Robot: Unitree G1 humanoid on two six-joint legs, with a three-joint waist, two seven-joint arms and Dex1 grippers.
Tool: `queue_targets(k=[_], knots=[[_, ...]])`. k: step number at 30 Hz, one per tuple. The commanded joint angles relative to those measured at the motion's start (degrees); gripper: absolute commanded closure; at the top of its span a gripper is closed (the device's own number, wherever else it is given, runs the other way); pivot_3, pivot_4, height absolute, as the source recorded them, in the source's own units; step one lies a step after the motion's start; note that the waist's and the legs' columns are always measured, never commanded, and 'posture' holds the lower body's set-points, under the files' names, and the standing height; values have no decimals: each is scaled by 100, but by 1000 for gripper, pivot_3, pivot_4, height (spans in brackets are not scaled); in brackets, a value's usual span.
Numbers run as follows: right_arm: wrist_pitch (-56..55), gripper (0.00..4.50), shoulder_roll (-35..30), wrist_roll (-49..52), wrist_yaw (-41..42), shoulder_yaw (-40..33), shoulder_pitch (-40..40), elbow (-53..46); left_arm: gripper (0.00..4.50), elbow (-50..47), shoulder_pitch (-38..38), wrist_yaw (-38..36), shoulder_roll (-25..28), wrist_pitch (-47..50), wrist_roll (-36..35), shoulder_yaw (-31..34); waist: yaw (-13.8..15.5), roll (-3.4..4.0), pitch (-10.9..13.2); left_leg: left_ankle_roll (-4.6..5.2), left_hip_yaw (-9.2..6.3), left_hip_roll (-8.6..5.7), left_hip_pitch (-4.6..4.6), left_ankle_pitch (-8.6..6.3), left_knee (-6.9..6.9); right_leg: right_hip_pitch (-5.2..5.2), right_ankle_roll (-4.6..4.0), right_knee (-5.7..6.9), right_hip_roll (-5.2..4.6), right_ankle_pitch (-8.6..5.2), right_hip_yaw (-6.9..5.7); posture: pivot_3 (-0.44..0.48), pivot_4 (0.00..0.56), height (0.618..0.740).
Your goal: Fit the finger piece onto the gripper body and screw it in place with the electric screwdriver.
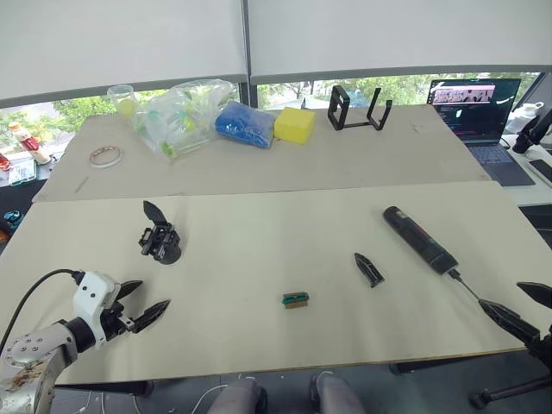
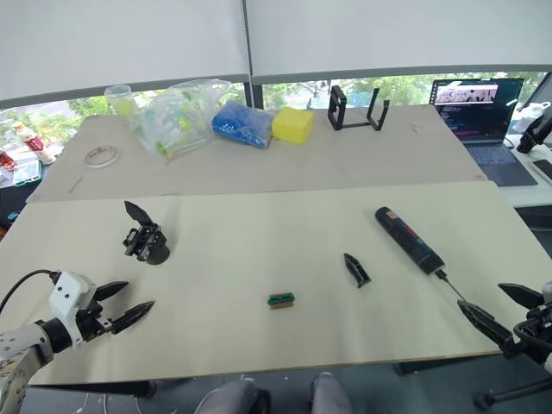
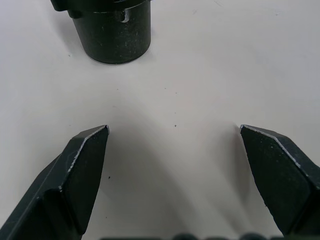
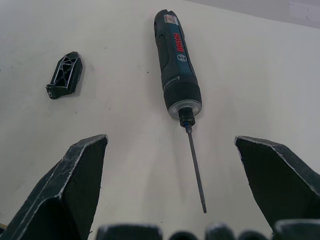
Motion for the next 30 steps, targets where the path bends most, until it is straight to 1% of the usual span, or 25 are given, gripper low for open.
queue_targets(k=[1,4,6,12,16,23,26,30], knots=[[-44,0,-207,15,26,-8,-90,-305,54,-45,-171,1,27,-59,18,49,2,0,0,0,0,0,0,0,0,0,0,0,0,0,0,0,150,740],[96,0,-532,165,38,315,-433,-809,54,173,-471,5,37,-99,136,-107,-7,3,2,-3,1,-1,0,2,1,0,0,1,0,0,0,0,150,740],[265,0,-678,372,6,535,-696,-1102,54,295,-649,74,-12,-70,155,-94,-20,1,2,-10,1,0,1,7,1,-1,-1,5,1,1,-3,0,150,740],[812,0,-904,1029,-252,1196,-1600,-1635,54,462,-891,218,-164,19,76,-2,-17,-11,8,-49,-3,6,-5,24,-6,-10,-1,3,4,1,-17,0,150,740],[876,0,-997,1208,-201,1631,-2005,-1781,54,529,-975,248,-238,22,31,12,11,-25,17,-42,-2,2,-10,20,-4,-9,0,-8,-2,0,-20,0,150,740],[911,0,-918,1320,-440,2538,-2850,-1905,54,846,-1567,385,-495,-10,96,-151,30,-37,21,-46,-4,1,-6,23,-3,-9,0,-2,-2,1,-24,0,150,740],[885,0,-887,1291,-479,2765,-2993,-1926,54,1002,-1695,258,-444,-52,142,-212,10,-38,20,-52,-4,1,-8,26,-3,-12,0,2,-1,1,-24,0,150,740],[835,0,-885,1248,-459,2827,-3024,-1857,54,1397,-1922,1,-242,-149,200,-251,-8,-40,22,-50,-3,0,-10,25,-3,-14,0,-1,-1,1,-29,0,150,740]])
